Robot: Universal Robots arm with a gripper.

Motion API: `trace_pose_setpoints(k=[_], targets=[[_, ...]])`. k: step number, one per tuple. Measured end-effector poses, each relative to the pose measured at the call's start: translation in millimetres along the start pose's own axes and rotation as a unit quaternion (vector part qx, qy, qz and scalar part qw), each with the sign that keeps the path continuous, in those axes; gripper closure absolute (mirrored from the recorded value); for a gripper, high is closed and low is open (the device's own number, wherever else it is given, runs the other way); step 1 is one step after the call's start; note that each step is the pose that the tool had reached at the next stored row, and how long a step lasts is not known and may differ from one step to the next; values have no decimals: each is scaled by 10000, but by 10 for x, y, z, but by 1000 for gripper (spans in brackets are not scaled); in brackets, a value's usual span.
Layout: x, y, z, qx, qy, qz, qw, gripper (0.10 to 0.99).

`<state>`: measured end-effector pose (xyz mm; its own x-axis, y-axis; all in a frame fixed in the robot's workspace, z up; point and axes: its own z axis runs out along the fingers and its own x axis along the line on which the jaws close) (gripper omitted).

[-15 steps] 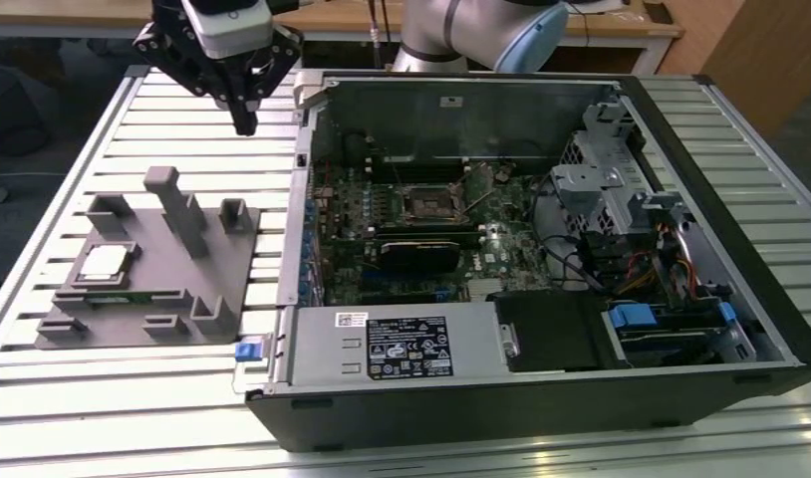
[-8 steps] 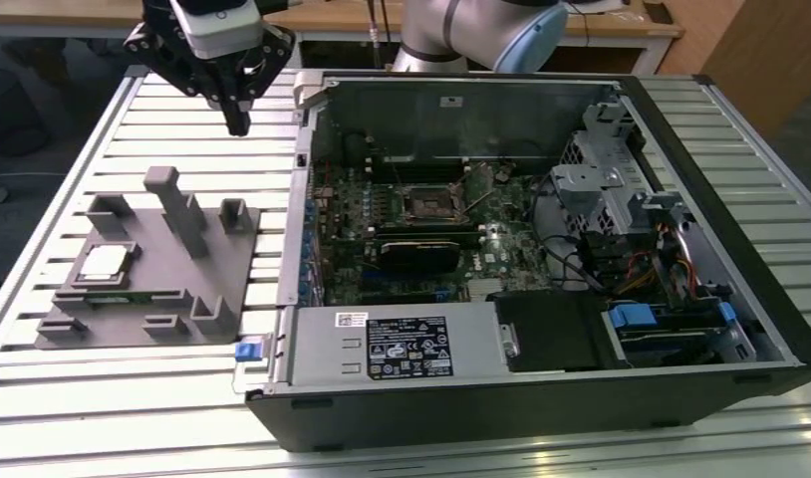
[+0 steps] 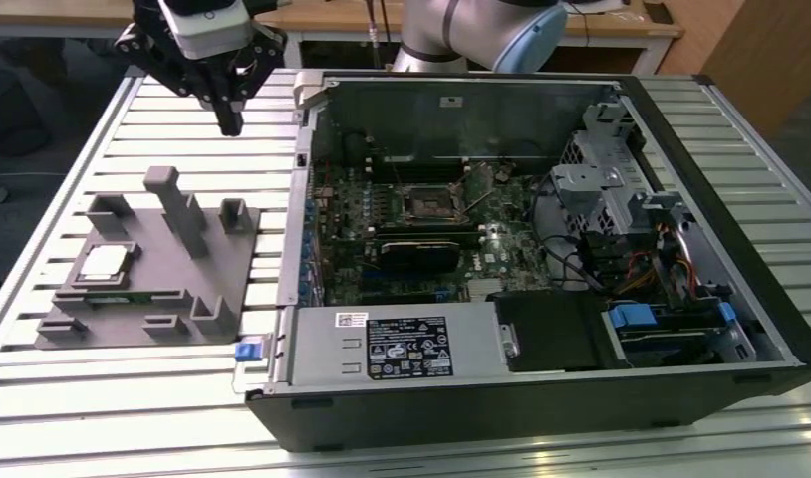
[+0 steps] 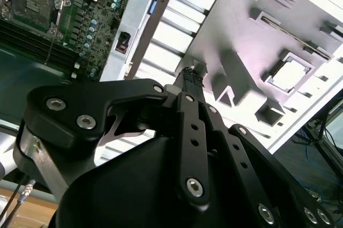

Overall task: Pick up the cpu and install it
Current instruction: 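Reach for the cpu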

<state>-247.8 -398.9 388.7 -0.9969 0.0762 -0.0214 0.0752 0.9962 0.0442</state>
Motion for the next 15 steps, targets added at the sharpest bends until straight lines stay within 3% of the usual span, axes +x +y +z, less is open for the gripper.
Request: trace_pose_setpoints(k=[10,11,13,15], targets=[[79,-6,3,0,0,0,10000,980],[98,-8,3,0,0,0,10000,980],[237,-18,4,0,0,0,10000,980],[257,-20,5,0,1,0,10000,980]])
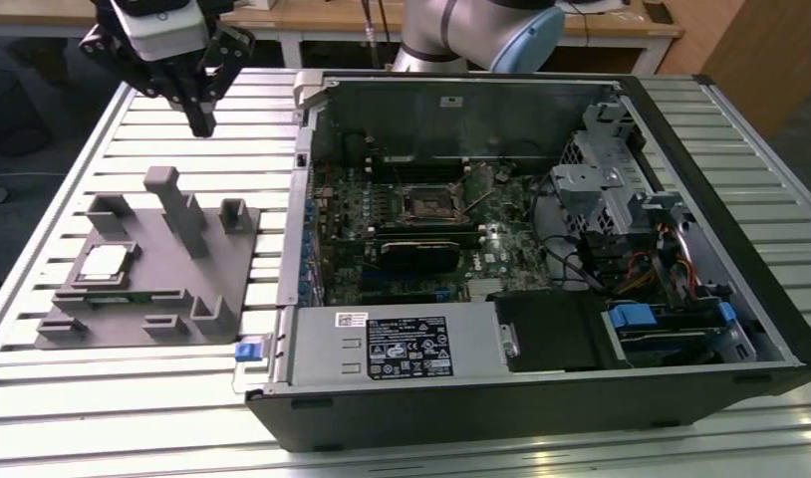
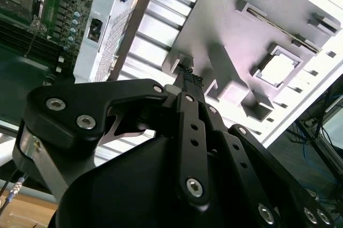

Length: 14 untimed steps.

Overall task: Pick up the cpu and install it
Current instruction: 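Reach for the cpu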

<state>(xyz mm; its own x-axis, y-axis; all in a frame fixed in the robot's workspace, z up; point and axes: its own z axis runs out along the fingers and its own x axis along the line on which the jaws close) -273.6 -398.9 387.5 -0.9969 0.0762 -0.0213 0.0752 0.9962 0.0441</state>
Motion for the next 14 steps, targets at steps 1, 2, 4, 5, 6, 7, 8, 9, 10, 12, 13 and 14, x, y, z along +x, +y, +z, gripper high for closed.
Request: trace_pose_setpoints(k=[1,2,4,5,6,7,8,9,10,12,13,14], targets=[[11,-1,1,0,0,0,10000,980],[21,-2,1,0,0,0,10000,980],[45,-4,3,0,0,0,10000,980],[56,-4,4,0,0,0,10000,980],[68,-5,4,0,0,0,10000,980],[79,-6,5,0,0,0,10000,980],[90,-7,5,0,-1,0,10000,980],[100,-8,6,0,0,0,10000,980],[111,-9,6,0,0,0,10000,980],[130,-10,7,0,0,0,10000,980],[140,-11,7,0,0,0,10000,980],[231,-18,12,0,0,0,10000,980]])
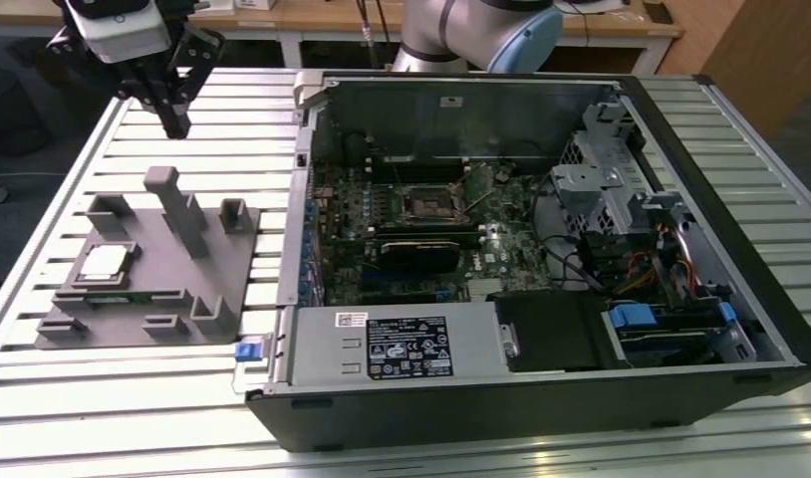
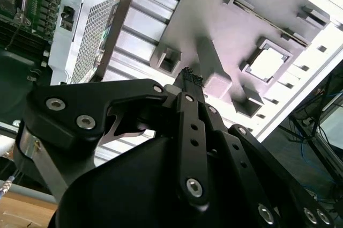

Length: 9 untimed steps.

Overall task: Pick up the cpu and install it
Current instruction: 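Reach for the cpu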

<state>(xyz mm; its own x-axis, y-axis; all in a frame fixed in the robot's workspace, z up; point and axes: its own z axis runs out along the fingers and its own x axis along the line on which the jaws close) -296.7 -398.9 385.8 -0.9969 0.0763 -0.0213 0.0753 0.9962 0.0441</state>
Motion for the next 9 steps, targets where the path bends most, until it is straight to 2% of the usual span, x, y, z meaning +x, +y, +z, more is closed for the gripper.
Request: trace_pose_setpoints(k=[9], targets=[[100,-8,4,0,0,0,10000,980]])
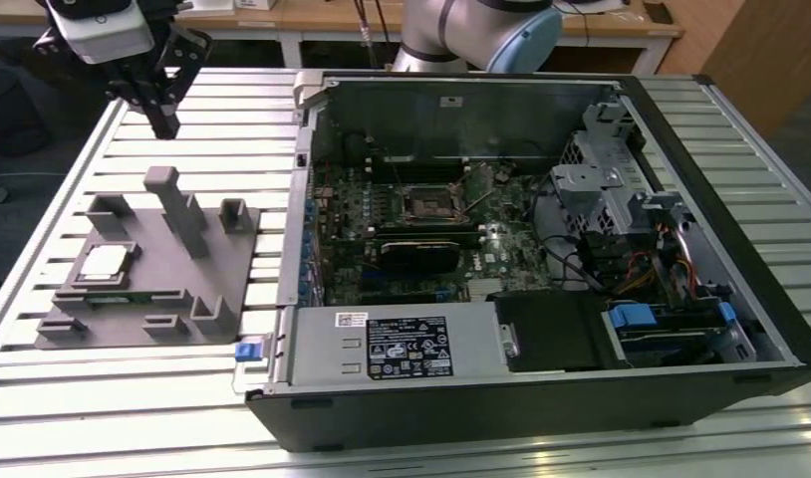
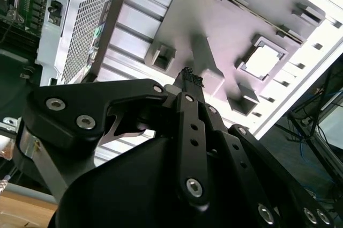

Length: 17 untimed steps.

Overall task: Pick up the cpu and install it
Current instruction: 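Reach for the cpu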

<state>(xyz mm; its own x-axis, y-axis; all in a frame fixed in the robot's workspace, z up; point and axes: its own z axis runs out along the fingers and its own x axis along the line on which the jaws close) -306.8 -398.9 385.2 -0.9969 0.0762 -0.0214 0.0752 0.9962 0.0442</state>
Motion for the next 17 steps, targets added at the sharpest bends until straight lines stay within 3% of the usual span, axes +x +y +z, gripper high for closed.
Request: trace_pose_setpoints(k=[17], targets=[[172,-14,7,0,0,0,10000,980]])
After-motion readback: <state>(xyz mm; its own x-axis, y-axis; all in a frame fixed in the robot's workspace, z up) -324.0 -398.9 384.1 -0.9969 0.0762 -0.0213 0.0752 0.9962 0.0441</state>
